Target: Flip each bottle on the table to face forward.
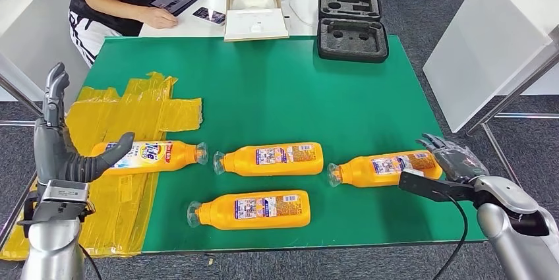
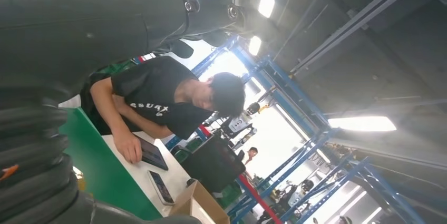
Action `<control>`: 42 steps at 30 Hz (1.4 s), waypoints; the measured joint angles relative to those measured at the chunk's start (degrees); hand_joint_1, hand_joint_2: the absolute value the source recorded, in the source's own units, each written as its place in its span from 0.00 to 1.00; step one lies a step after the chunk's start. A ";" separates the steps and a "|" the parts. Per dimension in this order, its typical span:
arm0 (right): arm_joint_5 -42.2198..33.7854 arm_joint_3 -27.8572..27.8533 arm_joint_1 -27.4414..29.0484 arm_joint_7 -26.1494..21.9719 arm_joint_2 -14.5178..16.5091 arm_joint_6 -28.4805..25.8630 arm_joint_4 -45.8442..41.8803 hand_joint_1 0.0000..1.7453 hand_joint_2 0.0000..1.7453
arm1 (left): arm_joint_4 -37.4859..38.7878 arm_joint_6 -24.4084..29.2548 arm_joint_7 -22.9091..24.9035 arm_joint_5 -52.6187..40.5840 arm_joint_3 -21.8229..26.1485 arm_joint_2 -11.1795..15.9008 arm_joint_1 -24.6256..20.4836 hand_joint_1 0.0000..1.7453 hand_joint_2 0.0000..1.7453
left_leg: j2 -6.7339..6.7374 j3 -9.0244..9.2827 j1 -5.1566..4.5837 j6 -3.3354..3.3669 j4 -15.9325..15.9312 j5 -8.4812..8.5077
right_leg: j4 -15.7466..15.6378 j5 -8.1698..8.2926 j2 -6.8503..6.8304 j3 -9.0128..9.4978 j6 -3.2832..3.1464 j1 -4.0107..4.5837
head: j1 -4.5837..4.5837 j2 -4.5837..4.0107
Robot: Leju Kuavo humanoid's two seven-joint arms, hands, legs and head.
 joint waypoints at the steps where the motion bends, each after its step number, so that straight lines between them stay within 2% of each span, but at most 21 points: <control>1: 0.16 0.05 -0.02 0.11 -0.02 0.07 0.36 0.00 1.00 | 0.07 -0.01 -0.08 0.13 -0.04 -0.01 -0.08 0.00 1.00 | 0.00 0.00 0.00 0.00 0.00 0.00 | 0.00 0.00 0.00 0.00 0.00 0.00 | 0.00 0.00; 12: 3.99 2.27 -3.62 -0.06 2.00 -1.32 8.36 0.00 1.00 | 0.72 0.27 -0.33 0.35 -1.24 -0.05 -0.22 0.00 1.00 | 0.00 0.00 0.00 0.01 0.00 0.01 | 0.00 0.00 0.00 0.01 0.00 0.00 | 0.01 0.00; 19: 8.59 4.45 -6.74 0.05 7.41 -6.90 15.04 0.00 1.00 | 1.59 0.40 -0.12 0.31 -2.52 -0.45 -0.41 0.00 1.00 | 0.03 0.00 0.03 0.00 -0.01 0.01 | 0.01 0.00 0.01 0.02 0.00 0.04 | 0.01 0.00; 24: 10.07 6.08 -9.39 -0.57 10.61 -8.17 18.76 0.00 1.00 | 2.27 0.65 -0.10 0.31 -2.72 -0.86 -0.23 0.00 1.00 | 0.12 0.09 0.06 -0.02 -0.01 -0.01 | 0.00 0.00 0.07 0.04 -0.01 0.07 | 0.02 0.00; 25: 10.37 6.38 -9.96 -0.73 11.03 -8.23 19.46 0.06 1.00 | 2.40 0.72 -0.10 0.31 -2.72 -0.92 -0.19 0.00 1.00 | 0.13 0.12 0.07 -0.03 -0.01 -0.02 | 0.00 0.00 0.10 0.06 -0.01 0.07 | 0.02 0.00; 28: 11.20 7.39 -11.47 -1.15 11.84 -8.28 21.37 0.77 1.00 | 2.84 0.97 -0.10 0.31 -2.72 -0.99 -0.09 0.00 1.00 | 0.15 0.25 0.07 -0.05 -0.02 -0.04 | -0.01 0.01 0.15 0.16 -0.03 0.06 | 0.03 0.00; 29: 11.40 7.71 -11.90 -1.22 11.99 -8.26 21.95 0.97 1.00 | 2.99 1.05 -0.10 0.31 -2.71 -0.99 -0.05 0.00 1.00 | 0.16 0.31 0.06 -0.05 -0.02 -0.05 | -0.01 0.01 0.16 0.21 -0.03 0.06 | 0.03 0.00; 31: 11.73 8.34 -12.57 -1.26 12.21 -8.16 22.94 1.00 1.00 | 3.21 1.15 -0.10 0.31 -2.71 -0.99 0.12 0.00 1.00 | 0.17 0.43 0.06 -0.05 -0.02 -0.06 | -0.02 0.02 0.19 0.32 -0.04 0.06 | 0.03 0.00; 42: 12.22 10.14 -14.21 -0.81 12.24 -7.43 24.76 1.00 1.00 | 4.28 1.19 -0.19 0.63 -2.68 -0.99 0.91 0.00 1.00 | 0.15 0.68 0.05 0.00 -0.02 0.00 | -0.03 0.09 0.20 0.57 -0.03 0.06 | 0.02 0.00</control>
